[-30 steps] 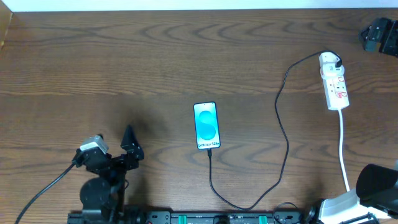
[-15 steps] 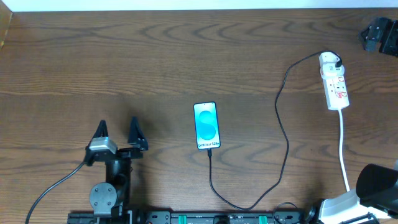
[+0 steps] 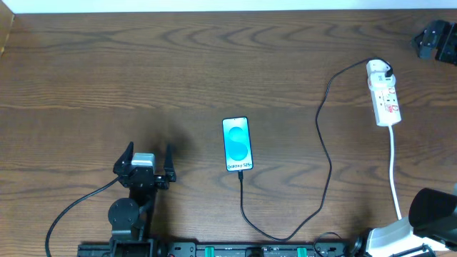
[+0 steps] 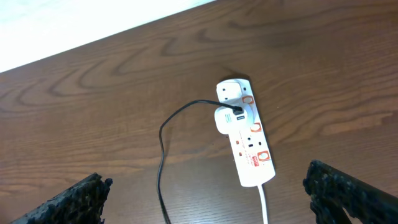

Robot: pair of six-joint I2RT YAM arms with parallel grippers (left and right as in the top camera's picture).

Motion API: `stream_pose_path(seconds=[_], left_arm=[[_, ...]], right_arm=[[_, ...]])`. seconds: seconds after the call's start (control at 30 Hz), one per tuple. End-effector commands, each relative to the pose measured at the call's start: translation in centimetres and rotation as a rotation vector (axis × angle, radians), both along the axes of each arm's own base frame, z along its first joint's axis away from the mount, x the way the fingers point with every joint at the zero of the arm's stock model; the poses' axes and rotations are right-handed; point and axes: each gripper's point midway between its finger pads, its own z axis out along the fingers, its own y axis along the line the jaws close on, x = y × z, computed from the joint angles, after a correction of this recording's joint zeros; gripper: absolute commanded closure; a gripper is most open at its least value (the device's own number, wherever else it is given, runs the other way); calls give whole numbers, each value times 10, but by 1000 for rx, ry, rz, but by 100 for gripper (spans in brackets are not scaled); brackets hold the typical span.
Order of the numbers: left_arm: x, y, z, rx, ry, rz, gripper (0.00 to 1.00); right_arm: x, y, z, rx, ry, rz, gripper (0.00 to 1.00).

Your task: Plug charger to phone and switch on socket

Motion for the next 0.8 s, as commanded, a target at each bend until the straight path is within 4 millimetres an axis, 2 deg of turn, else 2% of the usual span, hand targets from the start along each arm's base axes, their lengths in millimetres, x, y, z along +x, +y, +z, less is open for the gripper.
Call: stream_pose_path(seconds=[0.0, 0.2, 0.77], left_arm=[[-1, 0, -14, -18, 48, 1, 14], [-2, 21, -16, -166, 54, 140, 14], [-2, 21, -16, -159, 56, 138, 14]], right_arm=[[1, 1, 2, 10, -4, -6, 1], [1, 1, 2, 10, -4, -6, 1], [1, 1, 2, 10, -4, -6, 1]])
